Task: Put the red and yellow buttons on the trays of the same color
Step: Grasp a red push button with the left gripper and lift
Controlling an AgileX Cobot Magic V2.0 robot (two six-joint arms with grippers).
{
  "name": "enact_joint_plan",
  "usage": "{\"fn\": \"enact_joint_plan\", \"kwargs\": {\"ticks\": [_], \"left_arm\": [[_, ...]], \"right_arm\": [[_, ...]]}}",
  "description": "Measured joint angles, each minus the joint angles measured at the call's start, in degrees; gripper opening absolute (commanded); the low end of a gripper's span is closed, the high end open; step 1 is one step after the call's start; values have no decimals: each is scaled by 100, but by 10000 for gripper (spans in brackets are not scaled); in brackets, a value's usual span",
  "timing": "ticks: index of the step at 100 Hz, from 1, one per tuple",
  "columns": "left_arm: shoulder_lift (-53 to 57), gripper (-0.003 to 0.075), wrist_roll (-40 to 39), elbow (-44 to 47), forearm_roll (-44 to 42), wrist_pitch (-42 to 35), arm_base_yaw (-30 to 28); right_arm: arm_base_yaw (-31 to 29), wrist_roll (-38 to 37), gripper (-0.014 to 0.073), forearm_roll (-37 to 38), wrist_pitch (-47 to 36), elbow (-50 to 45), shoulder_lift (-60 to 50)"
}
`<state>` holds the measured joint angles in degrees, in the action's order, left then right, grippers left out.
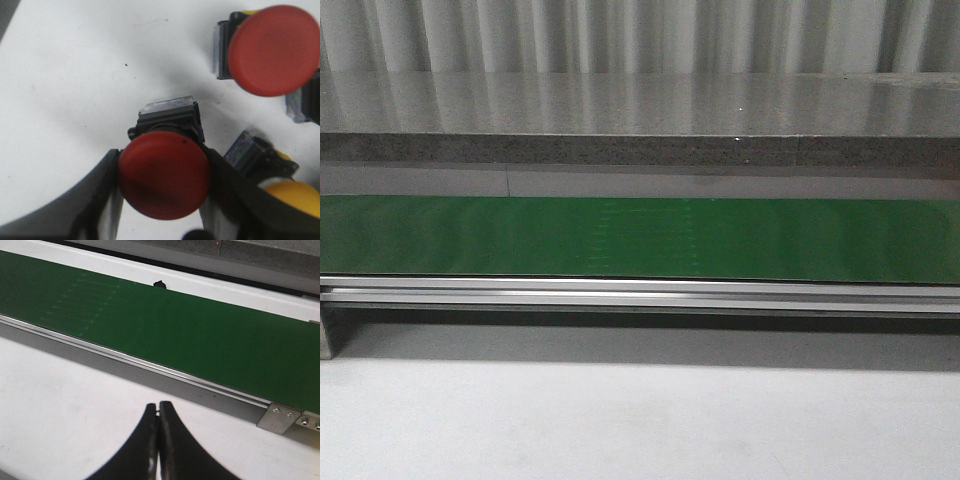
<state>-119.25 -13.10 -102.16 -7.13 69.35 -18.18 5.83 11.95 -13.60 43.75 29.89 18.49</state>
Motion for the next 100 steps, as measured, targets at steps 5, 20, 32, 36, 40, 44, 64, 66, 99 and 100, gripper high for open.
{"fn": "enact_joint_plan", "kwargs": {"ticks": [5, 20, 32, 36, 40, 44, 64, 66, 99, 100], "left_arm": [[190, 80, 142, 0, -14, 2, 25], [878, 81, 506, 144, 261, -30, 36], [1526, 81, 772, 710, 472, -270, 144], [1775, 81, 817, 988, 472, -363, 193], [1986, 81, 842, 1226, 488, -480, 271], [2234, 81, 856, 1497, 501, -592, 361], [3021, 81, 886, 2281, 528, -796, 960], [3032, 81, 886, 2294, 528, -796, 1031], [2526, 81, 886, 2360, 490, -799, 1679], [2511, 81, 886, 2360, 490, -799, 1690]], "right_arm": [[0, 0, -52, 0, 0, 0, 0], [0, 0, -52, 0, 0, 0, 0], [0, 0, -52, 0, 0, 0, 0], [0, 0, -52, 0, 0, 0, 0], [0, 0, -52, 0, 0, 0, 0], [0, 0, -52, 0, 0, 0, 0], [0, 0, -52, 0, 0, 0, 0], [0, 0, -52, 0, 0, 0, 0], [0, 0, -52, 0, 0, 0, 0], [0, 0, -52, 0, 0, 0, 0]]}}
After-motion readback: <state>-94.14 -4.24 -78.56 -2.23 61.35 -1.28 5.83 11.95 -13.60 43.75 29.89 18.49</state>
